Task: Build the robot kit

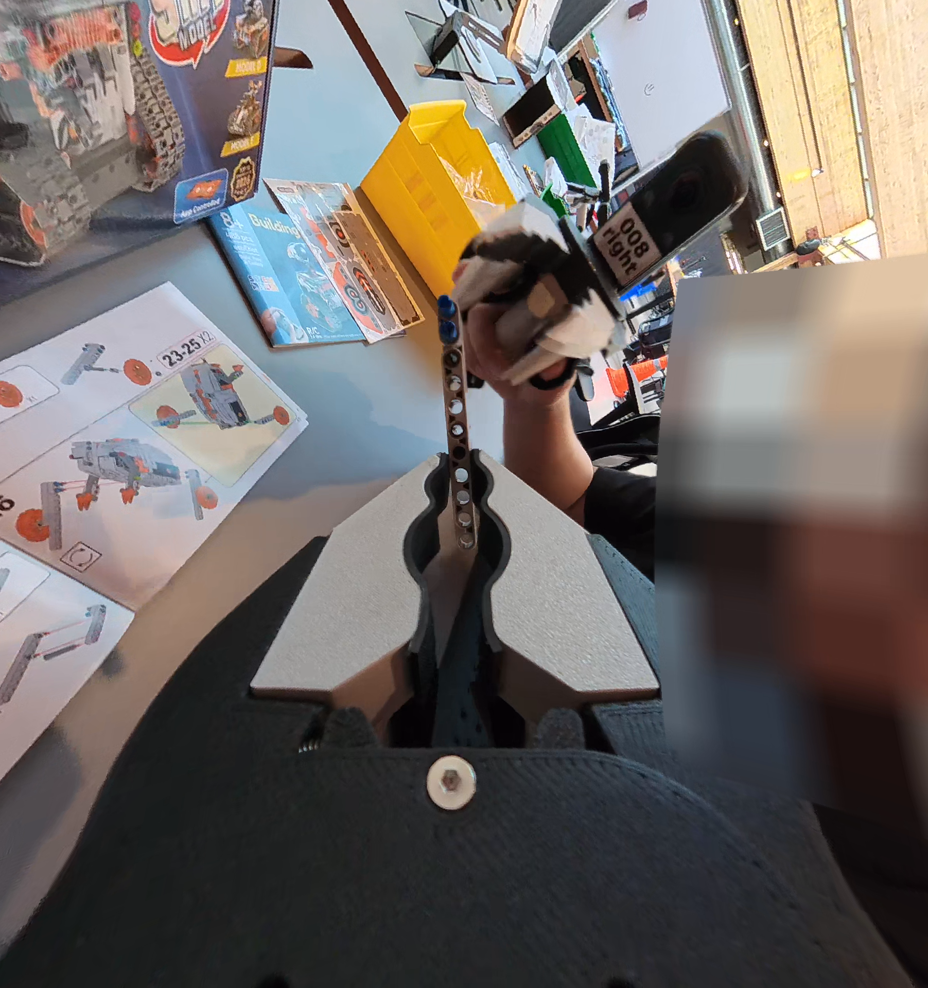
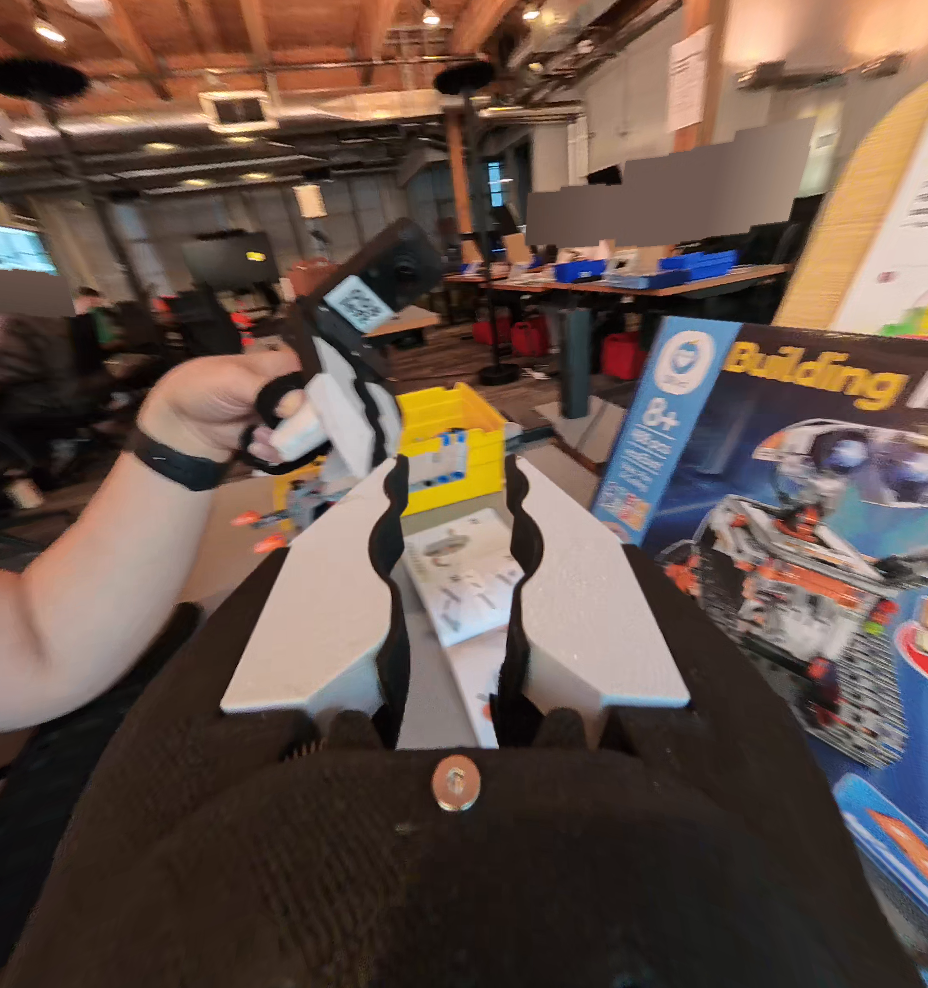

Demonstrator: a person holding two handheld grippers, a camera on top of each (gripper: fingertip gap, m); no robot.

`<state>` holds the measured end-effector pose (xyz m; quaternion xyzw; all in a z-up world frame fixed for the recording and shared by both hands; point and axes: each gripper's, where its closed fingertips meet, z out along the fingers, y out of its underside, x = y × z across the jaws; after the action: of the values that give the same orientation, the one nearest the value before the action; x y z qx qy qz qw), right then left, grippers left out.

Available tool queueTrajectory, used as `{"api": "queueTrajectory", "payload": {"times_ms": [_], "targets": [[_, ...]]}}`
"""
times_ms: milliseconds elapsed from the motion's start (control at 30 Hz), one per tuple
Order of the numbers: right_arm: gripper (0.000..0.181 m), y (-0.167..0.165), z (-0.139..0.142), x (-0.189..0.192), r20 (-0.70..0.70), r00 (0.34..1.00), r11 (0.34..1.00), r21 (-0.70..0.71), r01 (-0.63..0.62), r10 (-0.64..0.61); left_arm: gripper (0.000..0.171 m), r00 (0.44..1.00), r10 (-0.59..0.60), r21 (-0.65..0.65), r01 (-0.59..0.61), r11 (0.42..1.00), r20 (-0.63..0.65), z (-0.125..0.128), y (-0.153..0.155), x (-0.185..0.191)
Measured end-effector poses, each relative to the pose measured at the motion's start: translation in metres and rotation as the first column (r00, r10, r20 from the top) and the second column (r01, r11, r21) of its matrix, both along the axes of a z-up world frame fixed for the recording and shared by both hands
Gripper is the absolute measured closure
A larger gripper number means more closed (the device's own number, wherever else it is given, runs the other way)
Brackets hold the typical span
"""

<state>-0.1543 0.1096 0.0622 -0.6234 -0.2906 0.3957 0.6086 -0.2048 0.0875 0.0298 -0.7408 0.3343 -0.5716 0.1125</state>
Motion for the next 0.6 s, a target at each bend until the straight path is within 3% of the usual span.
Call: {"api": "queueTrajectory", "payload": {"times_ms": [100,167,333,400,467,600], "targets": [[0.145,-0.024,0.008,-0.007,-0.009,0.985,0.985,-0.031,-0.172,0.172,0.165,1.0,0.016,0.023,-0.016,1.0,0.023,0.006,0.0,0.008],[0.144,-0.033,0.005,-0.012,0.032,0.974,0.974,-0.048,-0.222,0.224,0.166,0.999,0.025,0.036,-0.027,0.999,0.046,0.011,-0.001,0.013],[0.145,-0.038,-0.009,-0.022,0.185,0.96,0.978,-0.04,-0.204,0.208,0.166,0.995,0.044,0.083,-0.051,0.995,0.088,0.025,-0.006,0.02],[0.153,-0.042,-0.015,-0.026,0.231,0.947,0.975,-0.045,-0.217,0.222,0.166,0.994,0.051,0.098,-0.06,0.993,0.093,0.028,-0.009,0.021],[0.177,-0.045,-0.015,-0.027,0.265,0.938,0.974,-0.02,-0.226,0.223,0.166,0.993,0.042,0.093,-0.053,0.994,0.112,0.032,-0.015,0.022],[0.178,-0.054,-0.017,-0.025,0.308,0.917,0.966,-0.033,-0.257,0.254,0.166,0.992,0.062,0.098,-0.073,0.992,0.11,0.031,-0.025,0.022]]}}
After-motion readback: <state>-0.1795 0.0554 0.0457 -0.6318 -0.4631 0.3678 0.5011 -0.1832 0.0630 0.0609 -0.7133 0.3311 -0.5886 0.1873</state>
